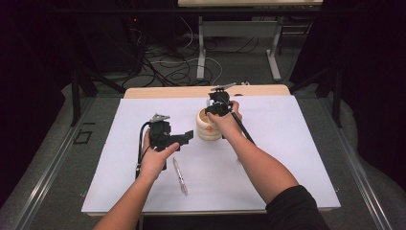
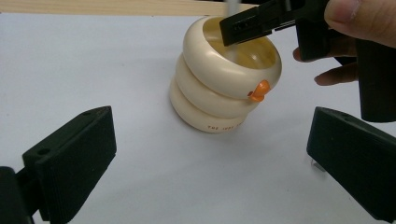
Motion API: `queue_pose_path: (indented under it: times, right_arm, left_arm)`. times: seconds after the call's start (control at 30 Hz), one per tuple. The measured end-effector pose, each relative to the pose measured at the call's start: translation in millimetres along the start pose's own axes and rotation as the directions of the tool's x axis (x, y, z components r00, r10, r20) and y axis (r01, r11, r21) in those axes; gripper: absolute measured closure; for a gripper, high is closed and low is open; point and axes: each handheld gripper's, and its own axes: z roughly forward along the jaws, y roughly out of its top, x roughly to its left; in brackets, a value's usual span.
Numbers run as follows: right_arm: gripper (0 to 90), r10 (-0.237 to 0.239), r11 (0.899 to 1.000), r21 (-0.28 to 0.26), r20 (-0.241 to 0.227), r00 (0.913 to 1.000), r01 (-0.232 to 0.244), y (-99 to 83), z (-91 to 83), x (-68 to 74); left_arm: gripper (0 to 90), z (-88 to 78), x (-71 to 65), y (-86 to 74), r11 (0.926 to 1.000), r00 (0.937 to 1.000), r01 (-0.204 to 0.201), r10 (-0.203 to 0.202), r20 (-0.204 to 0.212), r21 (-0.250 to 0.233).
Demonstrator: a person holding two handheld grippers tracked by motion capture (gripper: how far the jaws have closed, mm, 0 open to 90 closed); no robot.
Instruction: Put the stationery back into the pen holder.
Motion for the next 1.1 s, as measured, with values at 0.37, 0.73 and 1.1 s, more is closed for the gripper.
queue_pose_path:
  times: [0.37,0.73,1.1]
  right_arm:
    - [58.3,-0.016,1.000,-0.020,-0.035,0.9993,0.015,-0.7,-11.1,-0.4]
    - [48.6,-0.077,0.997,-0.042,-0.116,0.9903,0.072,-10.7,-36.3,8.7]
    - [40.5,-0.074,0.997,-0.032,-0.190,0.9791,0.069,-25.2,-56.1,15.4]
  left_arm:
    - [1.4,0.3,3.1,-0.3,0.9999,0.9999,0.011,-0.011,-0.005,0.001]
    - [1.9,0.9,6.6,-0.2,0.9994,0.9993,0.034,-0.034,-0.017,0.006]
    - [2.7,-0.9,12.9,0.7,0.9979,0.9976,0.063,-0.062,-0.031,0.016]
